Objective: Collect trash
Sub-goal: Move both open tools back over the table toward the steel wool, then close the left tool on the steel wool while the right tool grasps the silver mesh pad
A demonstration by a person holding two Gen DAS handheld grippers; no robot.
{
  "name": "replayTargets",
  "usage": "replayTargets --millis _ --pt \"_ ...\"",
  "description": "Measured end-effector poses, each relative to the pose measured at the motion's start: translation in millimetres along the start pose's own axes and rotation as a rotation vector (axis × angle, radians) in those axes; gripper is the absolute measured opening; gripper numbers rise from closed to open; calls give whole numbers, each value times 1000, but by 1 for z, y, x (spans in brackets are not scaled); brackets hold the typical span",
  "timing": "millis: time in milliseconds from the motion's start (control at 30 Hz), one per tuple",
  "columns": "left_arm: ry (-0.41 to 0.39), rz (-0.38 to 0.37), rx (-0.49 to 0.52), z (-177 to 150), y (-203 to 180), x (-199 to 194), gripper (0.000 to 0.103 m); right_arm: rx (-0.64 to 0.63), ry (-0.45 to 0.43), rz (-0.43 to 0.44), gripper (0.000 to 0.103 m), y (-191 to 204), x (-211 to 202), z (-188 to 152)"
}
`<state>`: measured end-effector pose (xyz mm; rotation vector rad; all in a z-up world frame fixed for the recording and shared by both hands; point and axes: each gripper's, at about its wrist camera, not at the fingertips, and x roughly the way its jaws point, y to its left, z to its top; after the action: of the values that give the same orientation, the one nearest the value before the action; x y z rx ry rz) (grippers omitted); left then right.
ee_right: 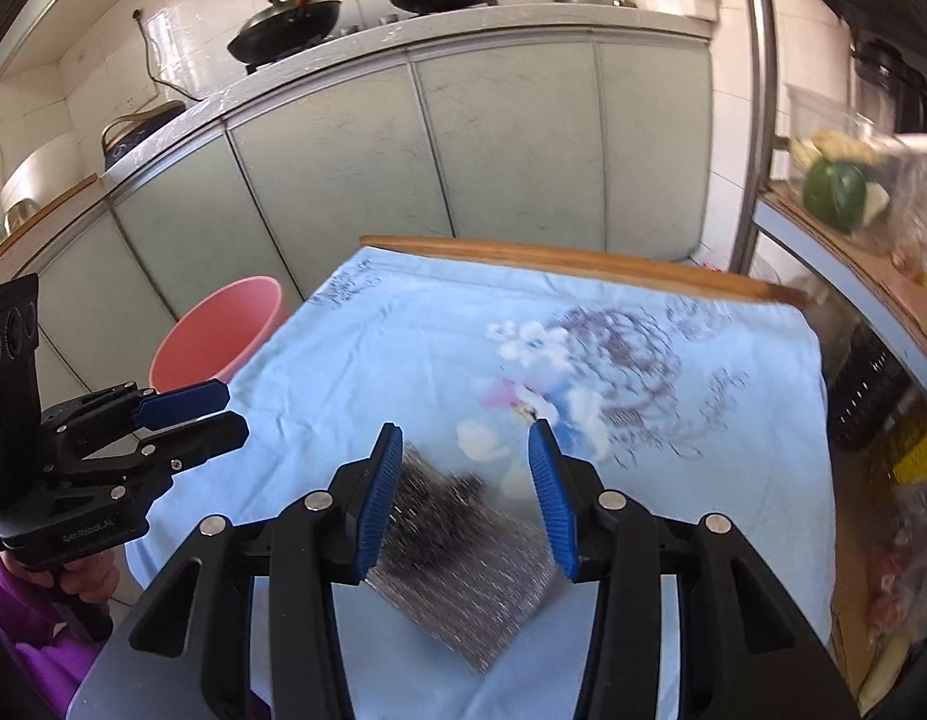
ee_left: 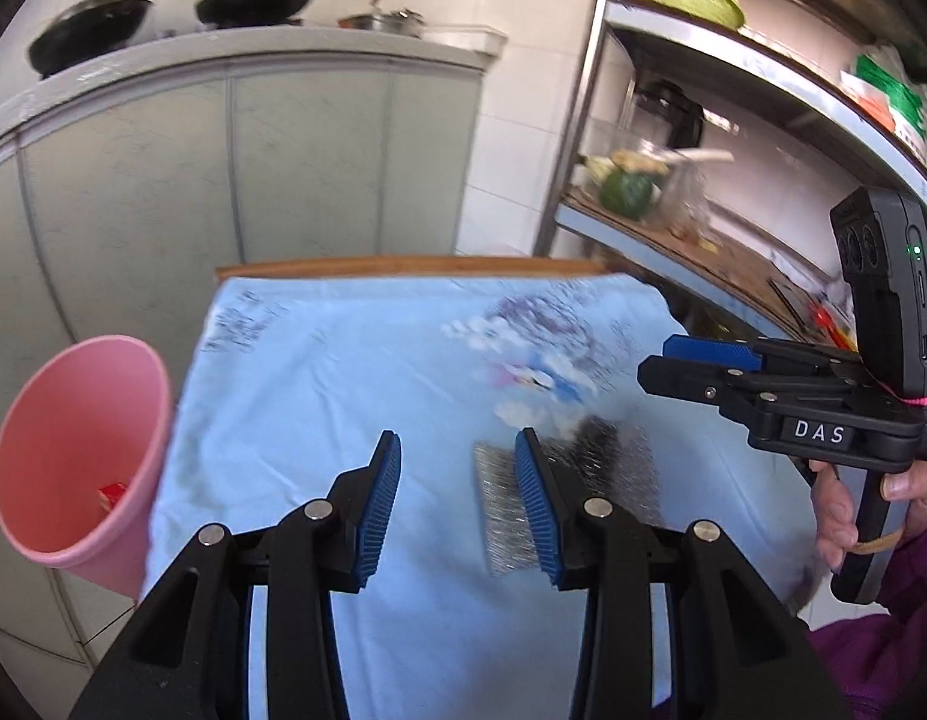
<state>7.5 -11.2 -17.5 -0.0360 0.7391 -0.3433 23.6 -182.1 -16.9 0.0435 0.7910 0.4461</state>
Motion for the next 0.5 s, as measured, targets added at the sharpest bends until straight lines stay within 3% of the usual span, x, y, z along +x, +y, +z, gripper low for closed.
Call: replayTargets --millis 167,300,500 --pt "59 -60 66 2 -26 21 39 41 29 -20 45 -21 -3 -20" --pt "125 -99 61 7 -36 48 39 65 67 2 45 -34 -3 -33" --pt "210 -69 74 -2 -48 81 39 32 146 58 45 -32 4 -46"
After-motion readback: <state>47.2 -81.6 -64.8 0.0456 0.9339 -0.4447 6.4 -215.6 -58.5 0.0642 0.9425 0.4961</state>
